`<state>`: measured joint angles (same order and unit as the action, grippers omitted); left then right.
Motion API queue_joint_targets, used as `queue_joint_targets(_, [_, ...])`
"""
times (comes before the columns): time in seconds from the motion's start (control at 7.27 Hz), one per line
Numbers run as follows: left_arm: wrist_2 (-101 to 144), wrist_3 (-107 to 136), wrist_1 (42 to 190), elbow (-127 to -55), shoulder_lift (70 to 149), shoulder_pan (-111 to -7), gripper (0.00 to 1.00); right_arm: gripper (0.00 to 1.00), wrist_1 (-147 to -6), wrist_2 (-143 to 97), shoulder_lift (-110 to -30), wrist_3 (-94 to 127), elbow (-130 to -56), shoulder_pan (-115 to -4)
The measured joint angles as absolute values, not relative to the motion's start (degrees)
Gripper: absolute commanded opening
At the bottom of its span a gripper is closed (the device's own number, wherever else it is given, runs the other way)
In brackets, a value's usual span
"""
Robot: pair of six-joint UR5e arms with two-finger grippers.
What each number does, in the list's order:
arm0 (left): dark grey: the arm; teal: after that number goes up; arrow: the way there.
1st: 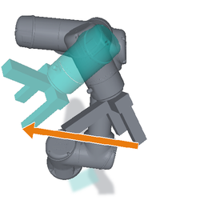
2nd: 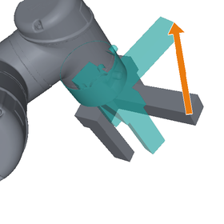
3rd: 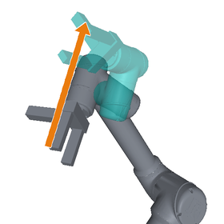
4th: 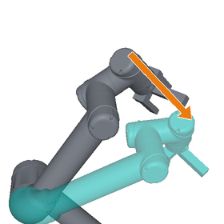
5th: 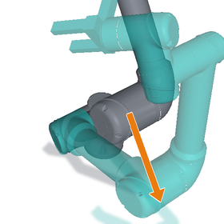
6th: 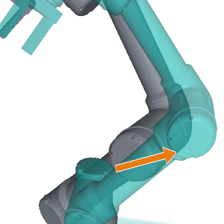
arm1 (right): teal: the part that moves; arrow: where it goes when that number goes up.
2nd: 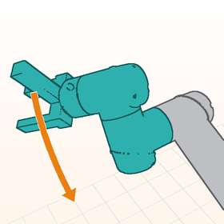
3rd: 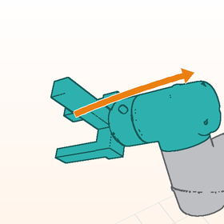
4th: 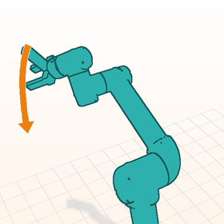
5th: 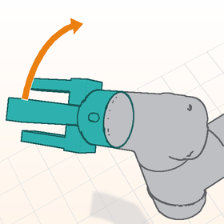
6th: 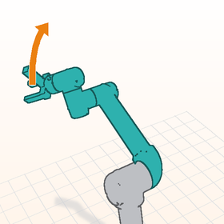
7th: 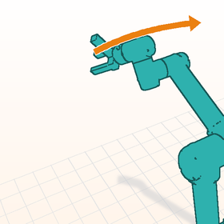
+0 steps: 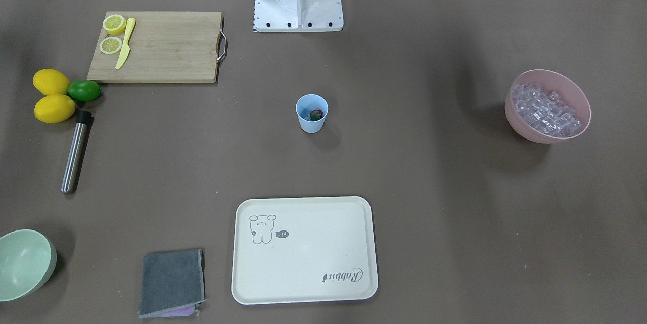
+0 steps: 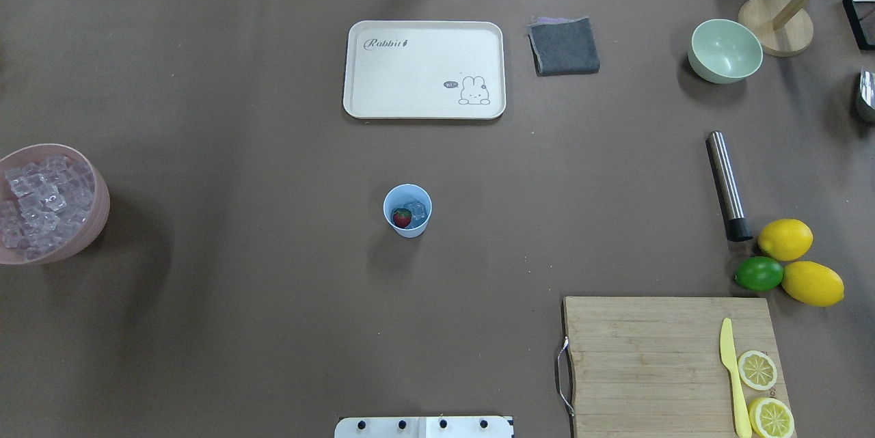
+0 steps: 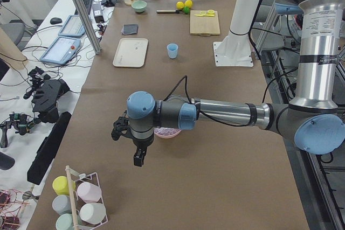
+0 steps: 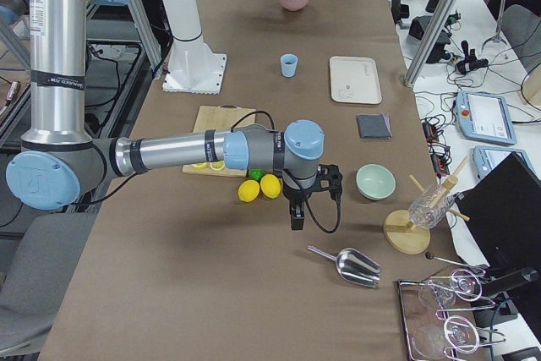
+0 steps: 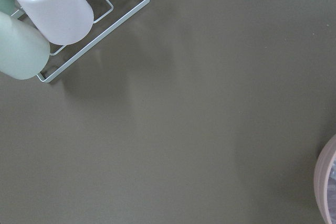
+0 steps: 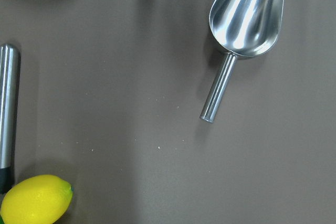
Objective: Mash ice and strawberries in cup
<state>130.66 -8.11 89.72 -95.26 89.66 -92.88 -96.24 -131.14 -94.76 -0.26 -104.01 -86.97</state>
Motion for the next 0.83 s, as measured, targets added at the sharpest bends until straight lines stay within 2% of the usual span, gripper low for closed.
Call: queue_joint_targets(0.83, [133.1,-7.03,89.68,-94.86,90.04,-92.9,0.97,1.0,-96.33,-128.6,-93.89,-0.25,-104.2,-85.87])
